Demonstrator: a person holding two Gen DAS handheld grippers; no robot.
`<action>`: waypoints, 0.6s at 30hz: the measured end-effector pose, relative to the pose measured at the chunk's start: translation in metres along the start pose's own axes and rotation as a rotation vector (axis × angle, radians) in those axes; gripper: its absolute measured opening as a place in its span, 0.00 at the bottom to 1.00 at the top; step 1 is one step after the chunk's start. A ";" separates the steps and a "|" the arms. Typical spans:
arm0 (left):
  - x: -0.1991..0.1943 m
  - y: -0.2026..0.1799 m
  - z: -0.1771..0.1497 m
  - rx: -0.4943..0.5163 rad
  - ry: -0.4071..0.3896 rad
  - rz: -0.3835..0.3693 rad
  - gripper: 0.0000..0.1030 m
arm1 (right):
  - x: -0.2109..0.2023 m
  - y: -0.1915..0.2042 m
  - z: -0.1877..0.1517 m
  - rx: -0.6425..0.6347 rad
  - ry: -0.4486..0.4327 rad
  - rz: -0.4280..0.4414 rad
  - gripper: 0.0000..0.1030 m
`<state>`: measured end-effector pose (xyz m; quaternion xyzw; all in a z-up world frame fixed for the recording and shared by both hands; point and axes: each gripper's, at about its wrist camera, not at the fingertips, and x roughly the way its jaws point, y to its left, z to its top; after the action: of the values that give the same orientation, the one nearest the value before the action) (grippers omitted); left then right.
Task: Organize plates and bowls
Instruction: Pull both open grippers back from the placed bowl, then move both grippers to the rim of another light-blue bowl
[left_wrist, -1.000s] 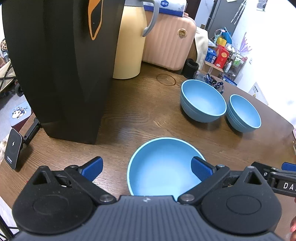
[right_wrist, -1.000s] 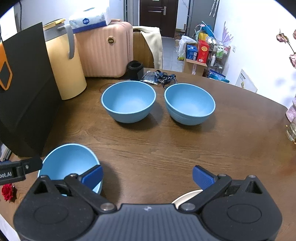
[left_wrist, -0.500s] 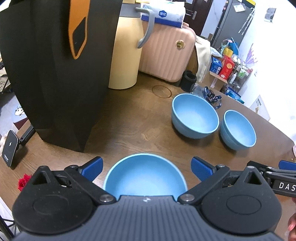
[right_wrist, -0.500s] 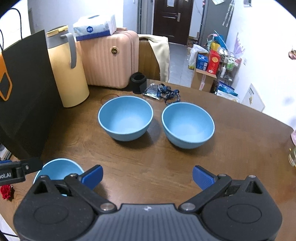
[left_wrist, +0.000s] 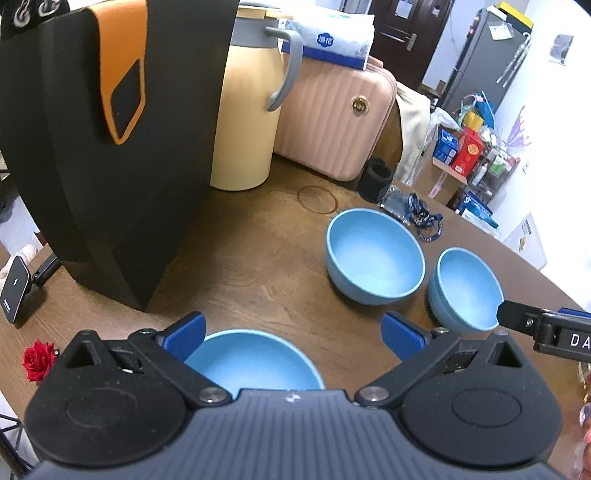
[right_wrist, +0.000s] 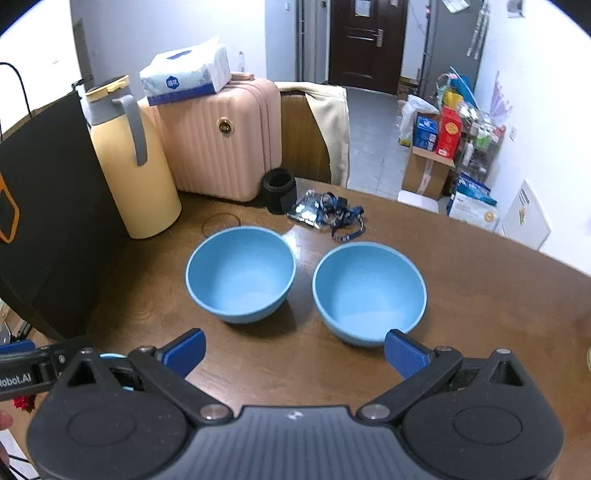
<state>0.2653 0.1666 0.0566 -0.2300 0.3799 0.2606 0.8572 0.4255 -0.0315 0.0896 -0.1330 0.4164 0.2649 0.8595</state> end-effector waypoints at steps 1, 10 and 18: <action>0.000 -0.003 0.002 -0.007 -0.006 0.000 1.00 | 0.000 -0.002 0.005 -0.016 -0.002 0.003 1.00; 0.001 -0.027 0.016 -0.054 -0.043 0.026 1.00 | 0.016 -0.014 0.049 -0.125 0.003 0.045 1.00; 0.018 -0.040 0.032 -0.140 -0.061 0.080 1.00 | 0.045 -0.036 0.093 -0.161 0.006 0.081 1.00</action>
<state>0.3172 0.1600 0.0701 -0.2661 0.3435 0.3276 0.8390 0.5287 -0.0039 0.1121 -0.1857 0.4013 0.3317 0.8333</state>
